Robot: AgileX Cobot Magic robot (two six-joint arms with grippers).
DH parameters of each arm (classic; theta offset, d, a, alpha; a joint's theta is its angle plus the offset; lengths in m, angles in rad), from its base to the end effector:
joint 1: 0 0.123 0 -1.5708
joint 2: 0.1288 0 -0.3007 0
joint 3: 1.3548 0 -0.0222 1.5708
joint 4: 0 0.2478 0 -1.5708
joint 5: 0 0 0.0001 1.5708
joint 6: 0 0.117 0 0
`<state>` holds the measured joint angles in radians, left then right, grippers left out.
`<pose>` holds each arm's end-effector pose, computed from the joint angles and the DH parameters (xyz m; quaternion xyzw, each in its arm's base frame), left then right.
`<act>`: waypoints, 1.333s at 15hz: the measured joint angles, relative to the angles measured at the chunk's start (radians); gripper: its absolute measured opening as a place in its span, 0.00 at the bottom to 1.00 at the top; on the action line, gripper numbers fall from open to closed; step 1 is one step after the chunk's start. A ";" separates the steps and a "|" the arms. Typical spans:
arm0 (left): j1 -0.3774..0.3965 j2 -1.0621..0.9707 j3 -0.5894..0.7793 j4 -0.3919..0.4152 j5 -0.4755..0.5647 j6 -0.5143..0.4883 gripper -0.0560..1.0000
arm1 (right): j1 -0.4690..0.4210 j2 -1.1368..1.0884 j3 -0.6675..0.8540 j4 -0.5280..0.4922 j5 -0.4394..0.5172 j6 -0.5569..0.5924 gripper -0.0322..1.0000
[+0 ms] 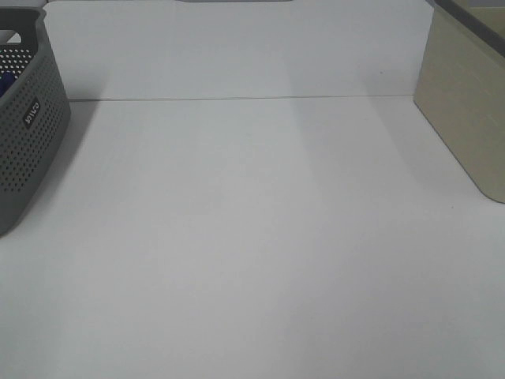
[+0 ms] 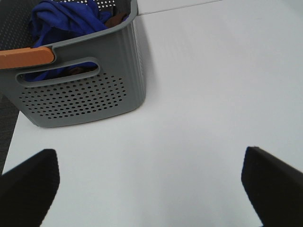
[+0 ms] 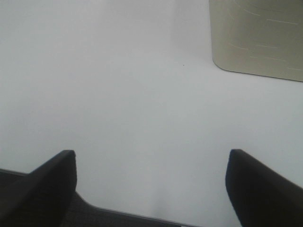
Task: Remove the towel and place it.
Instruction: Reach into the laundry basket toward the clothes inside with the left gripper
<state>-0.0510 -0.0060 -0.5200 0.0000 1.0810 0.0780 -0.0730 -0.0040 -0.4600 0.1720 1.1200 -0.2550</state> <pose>-0.0042 0.0002 0.2677 0.0549 0.8500 0.0071 0.5239 0.0001 0.0181 0.2473 -0.0837 0.8699 0.0065 0.4861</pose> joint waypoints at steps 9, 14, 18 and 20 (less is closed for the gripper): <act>0.000 0.357 -0.288 0.000 0.111 0.268 0.99 | 0.000 0.000 0.000 0.000 0.000 0.000 0.84; 0.000 0.762 -0.590 0.052 0.133 0.576 0.99 | 0.000 0.000 0.000 0.000 0.000 0.000 0.84; 0.000 1.039 -0.777 0.157 0.135 0.743 0.99 | 0.000 0.000 0.000 0.000 0.000 0.000 0.84; 0.000 1.262 -0.915 0.245 0.134 0.800 0.99 | 0.000 0.000 0.000 0.000 0.000 0.000 0.84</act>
<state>-0.0510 1.2560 -1.4350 0.2450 1.2150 0.8780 -0.0730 -0.0040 -0.4600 0.1720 1.1200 -0.2550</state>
